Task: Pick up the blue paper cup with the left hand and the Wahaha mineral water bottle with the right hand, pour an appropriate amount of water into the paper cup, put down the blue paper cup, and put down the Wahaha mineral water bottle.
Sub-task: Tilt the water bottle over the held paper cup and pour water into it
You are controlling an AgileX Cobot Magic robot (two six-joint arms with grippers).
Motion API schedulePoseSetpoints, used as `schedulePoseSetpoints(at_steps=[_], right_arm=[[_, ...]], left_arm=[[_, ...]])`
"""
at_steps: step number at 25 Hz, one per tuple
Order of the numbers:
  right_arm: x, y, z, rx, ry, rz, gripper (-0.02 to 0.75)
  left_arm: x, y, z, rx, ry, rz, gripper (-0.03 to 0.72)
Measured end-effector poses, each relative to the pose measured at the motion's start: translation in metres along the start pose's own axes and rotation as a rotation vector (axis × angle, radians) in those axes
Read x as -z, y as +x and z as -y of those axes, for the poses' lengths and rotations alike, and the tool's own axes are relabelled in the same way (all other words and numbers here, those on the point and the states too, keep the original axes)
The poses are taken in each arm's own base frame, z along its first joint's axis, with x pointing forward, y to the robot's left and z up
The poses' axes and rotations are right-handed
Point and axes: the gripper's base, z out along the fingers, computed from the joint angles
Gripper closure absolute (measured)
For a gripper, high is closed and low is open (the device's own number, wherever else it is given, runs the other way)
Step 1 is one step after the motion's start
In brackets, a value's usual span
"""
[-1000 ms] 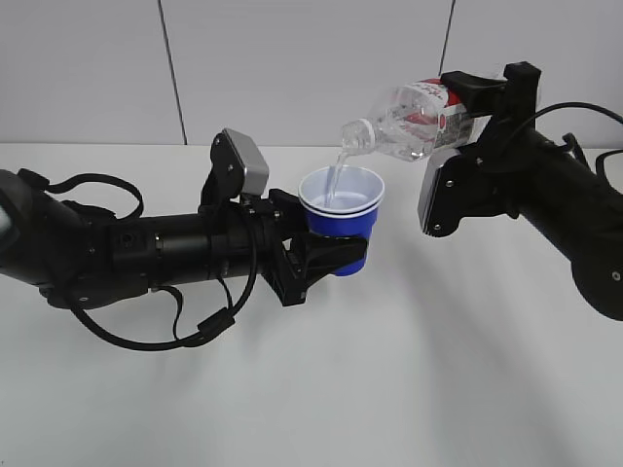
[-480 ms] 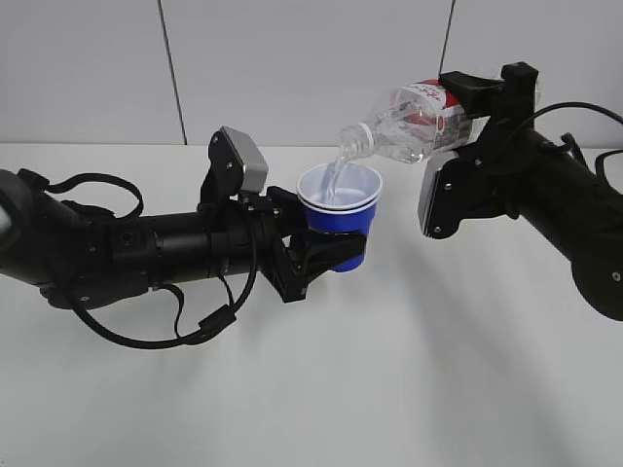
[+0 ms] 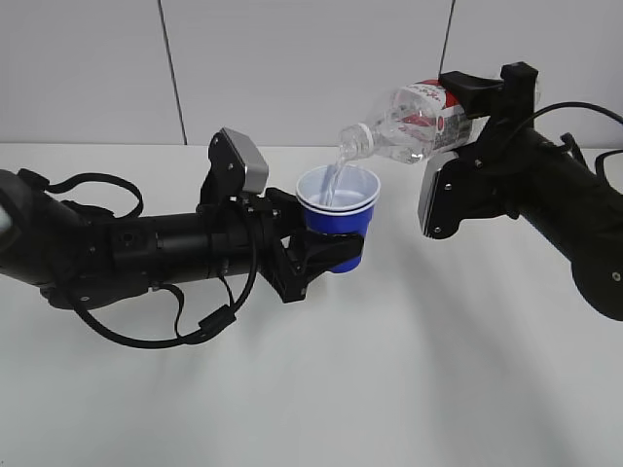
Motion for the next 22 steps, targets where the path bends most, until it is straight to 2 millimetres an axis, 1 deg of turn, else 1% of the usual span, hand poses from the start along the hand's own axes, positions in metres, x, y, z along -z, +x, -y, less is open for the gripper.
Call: schedulePoseSetpoints(at_steps=[22], right_arm=[[0.0000, 0.0000, 0.0000, 0.022, 0.000, 0.000, 0.253]], left_arm=[[0.0000, 0.0006, -0.0003, -0.002, -0.003, -0.006, 0.246]])
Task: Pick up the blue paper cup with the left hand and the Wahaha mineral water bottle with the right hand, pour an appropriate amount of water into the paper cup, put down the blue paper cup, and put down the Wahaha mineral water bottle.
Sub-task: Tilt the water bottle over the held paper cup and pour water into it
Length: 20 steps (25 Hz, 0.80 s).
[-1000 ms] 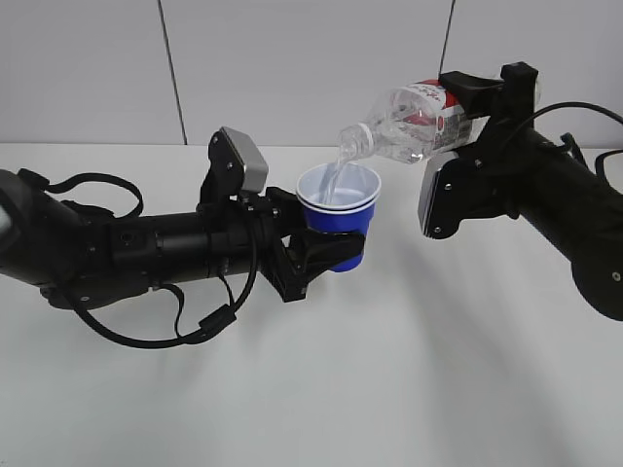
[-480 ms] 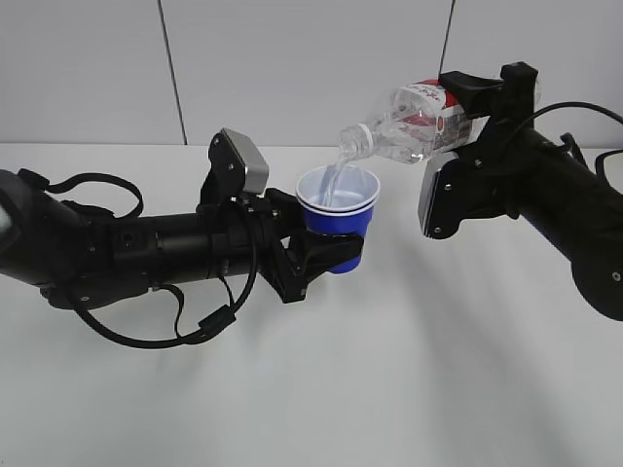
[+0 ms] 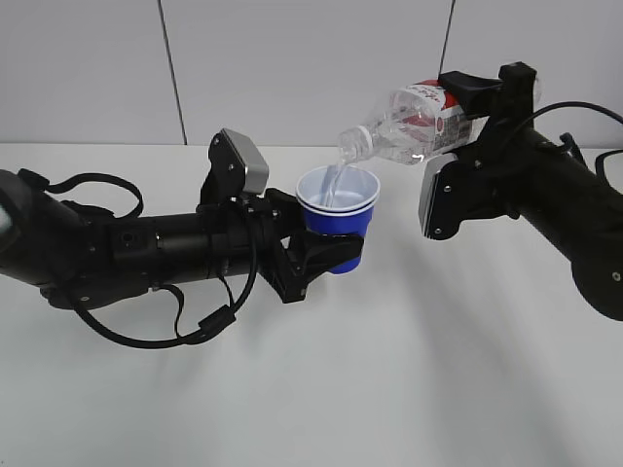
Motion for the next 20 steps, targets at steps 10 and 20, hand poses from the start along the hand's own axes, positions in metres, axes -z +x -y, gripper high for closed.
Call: schedulePoseSetpoints(at_steps=[10, 20], right_arm=[[0.0000, 0.0000, 0.0001, 0.003, 0.001, 0.000, 0.253], [0.0000, 0.0000, 0.0001, 0.005, 0.001, 0.000, 0.253]], left_arm=[[-0.0001, 0.0005, 0.0000, 0.001, 0.000, -0.001, 0.246], [-0.0001, 0.0008, -0.0001, 0.000, 0.000, -0.001, 0.246]])
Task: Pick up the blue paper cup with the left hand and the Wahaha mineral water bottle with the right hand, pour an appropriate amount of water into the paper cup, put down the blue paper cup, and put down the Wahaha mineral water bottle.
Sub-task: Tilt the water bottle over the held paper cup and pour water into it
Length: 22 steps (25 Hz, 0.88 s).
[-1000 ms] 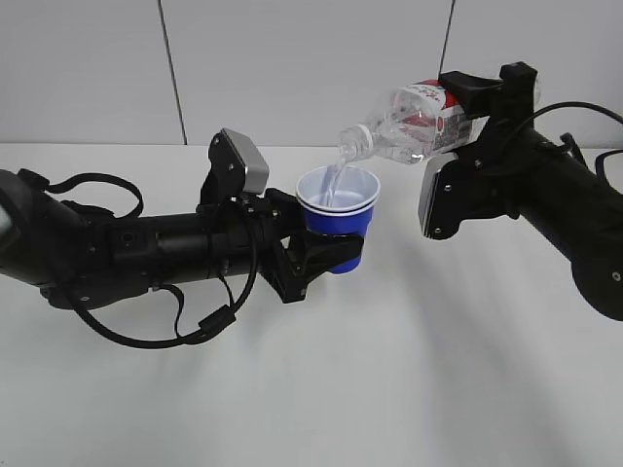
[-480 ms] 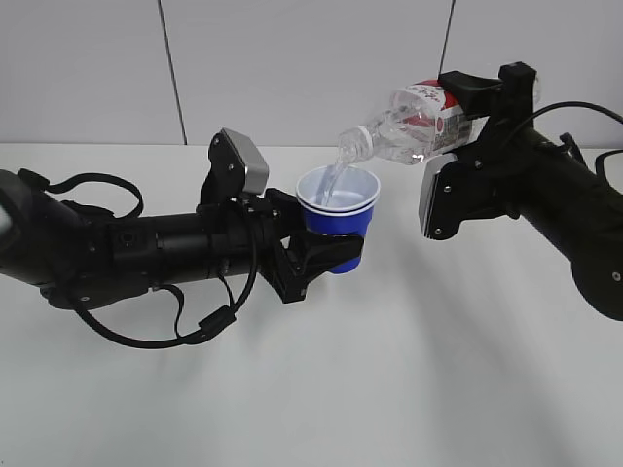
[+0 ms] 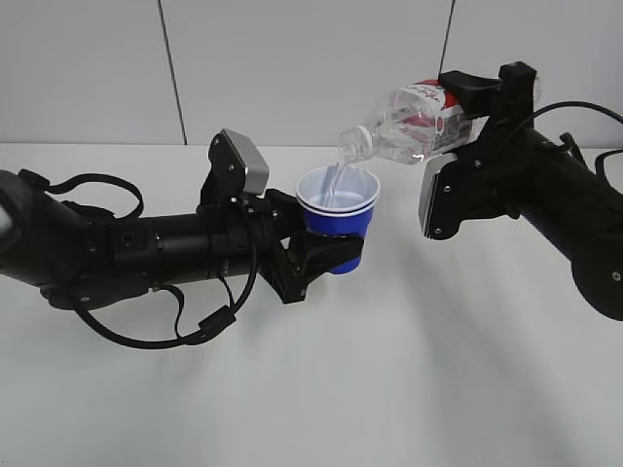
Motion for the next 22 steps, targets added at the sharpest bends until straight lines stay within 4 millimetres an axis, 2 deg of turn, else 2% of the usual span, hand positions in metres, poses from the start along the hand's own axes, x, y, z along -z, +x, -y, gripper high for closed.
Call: schedulePoseSetpoints(at_steps=[22], right_arm=[[0.0000, 0.0001, 0.0006, 0.002, 0.006, -0.001, 0.253]], left_arm=[[0.0000, 0.0000, 0.0000, 0.000, 0.000, 0.000, 0.246]])
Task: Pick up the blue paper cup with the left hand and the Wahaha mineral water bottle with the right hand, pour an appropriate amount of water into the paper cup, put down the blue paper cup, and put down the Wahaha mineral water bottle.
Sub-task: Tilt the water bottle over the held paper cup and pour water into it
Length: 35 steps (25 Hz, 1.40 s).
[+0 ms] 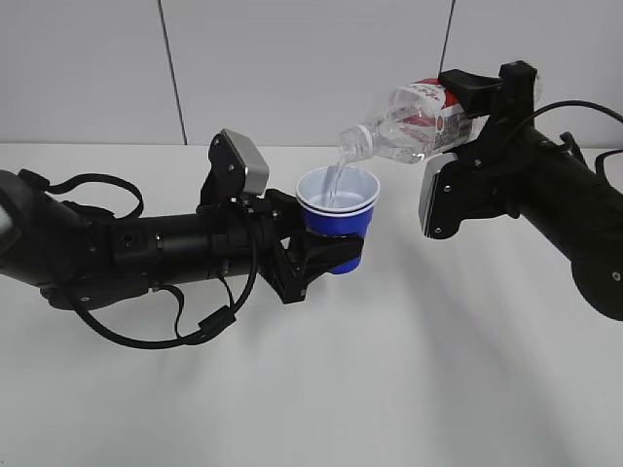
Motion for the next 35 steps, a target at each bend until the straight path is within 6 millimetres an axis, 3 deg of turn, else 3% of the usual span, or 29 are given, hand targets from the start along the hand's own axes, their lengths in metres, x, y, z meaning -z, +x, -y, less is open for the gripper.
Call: schedulePoseSetpoints(at_steps=[35], right_arm=[[0.0000, -0.0005, 0.0001, 0.019, 0.001, 0.006, 0.253]], left_arm=[[-0.0001, 0.0005, -0.0002, 0.002, -0.001, -0.001, 0.246]])
